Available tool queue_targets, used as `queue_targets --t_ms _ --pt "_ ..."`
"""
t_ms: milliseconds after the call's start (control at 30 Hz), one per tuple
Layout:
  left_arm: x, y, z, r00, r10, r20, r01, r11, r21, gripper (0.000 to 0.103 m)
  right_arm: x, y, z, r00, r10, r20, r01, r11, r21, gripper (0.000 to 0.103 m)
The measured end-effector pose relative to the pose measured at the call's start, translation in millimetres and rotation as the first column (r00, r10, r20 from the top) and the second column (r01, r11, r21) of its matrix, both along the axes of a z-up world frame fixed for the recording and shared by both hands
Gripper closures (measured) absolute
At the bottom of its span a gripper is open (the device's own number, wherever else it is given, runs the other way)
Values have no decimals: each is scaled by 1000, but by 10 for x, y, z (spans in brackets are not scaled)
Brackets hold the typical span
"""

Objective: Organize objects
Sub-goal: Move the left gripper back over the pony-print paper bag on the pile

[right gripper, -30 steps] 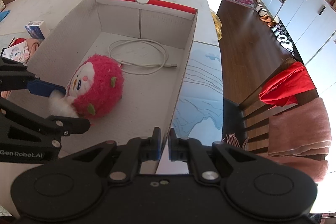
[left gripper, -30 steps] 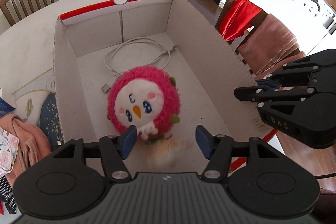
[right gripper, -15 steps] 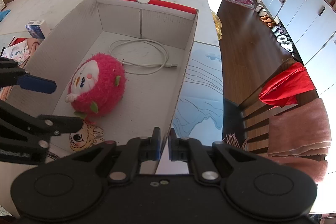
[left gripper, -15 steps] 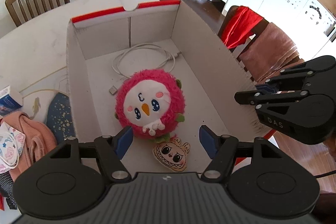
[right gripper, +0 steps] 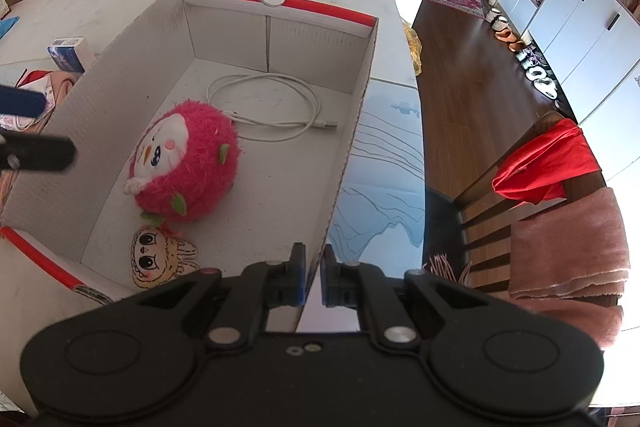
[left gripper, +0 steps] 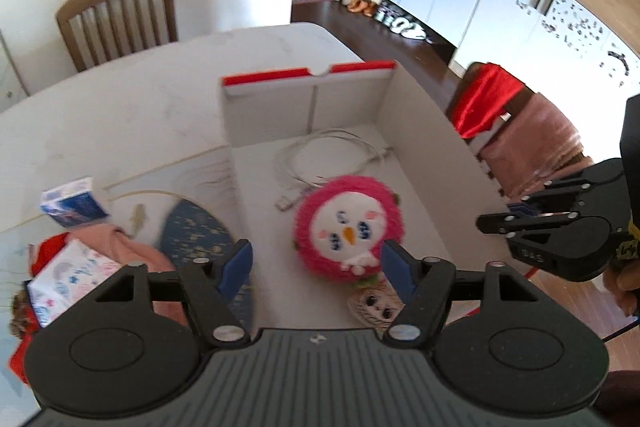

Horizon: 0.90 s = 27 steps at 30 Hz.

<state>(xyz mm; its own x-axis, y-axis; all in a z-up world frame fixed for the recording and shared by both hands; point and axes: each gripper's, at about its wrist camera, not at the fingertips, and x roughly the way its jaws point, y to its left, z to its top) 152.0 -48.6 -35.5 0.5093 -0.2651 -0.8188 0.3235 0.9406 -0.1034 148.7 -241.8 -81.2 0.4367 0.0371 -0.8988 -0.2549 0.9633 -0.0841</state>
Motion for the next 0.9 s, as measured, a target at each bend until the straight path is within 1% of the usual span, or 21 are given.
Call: queue_targets --t_ms 200,433,533,800,867,900 --pt "-2 330 55 998 62 21 -62 998 17 29 0 3 1 1000 0 0 0 1000 -1 97" --pt "33 683 48 989 145 29 -146 989 33 28 -3 -6 3 1000 0 -2 0 1000 -3 97" --pt "45 830 26 984 174 31 -175 984 40 22 -5 -13 4 1000 -1 -2 1 1000 -3 97" --pt "155 1225 -142 967 254 17 -255 966 44 17 -7 -21 7 1000 -2 -3 2 1000 -6 97" --pt "189 1342 -209 959 284 20 -284 957 52 16 -8 -31 9 1000 -4 -4 4 1000 -5 97" --pt "212 1390 -242 954 299 19 -299 952 61 14 -10 -36 11 1000 -5 -5 5 1000 -5 97"
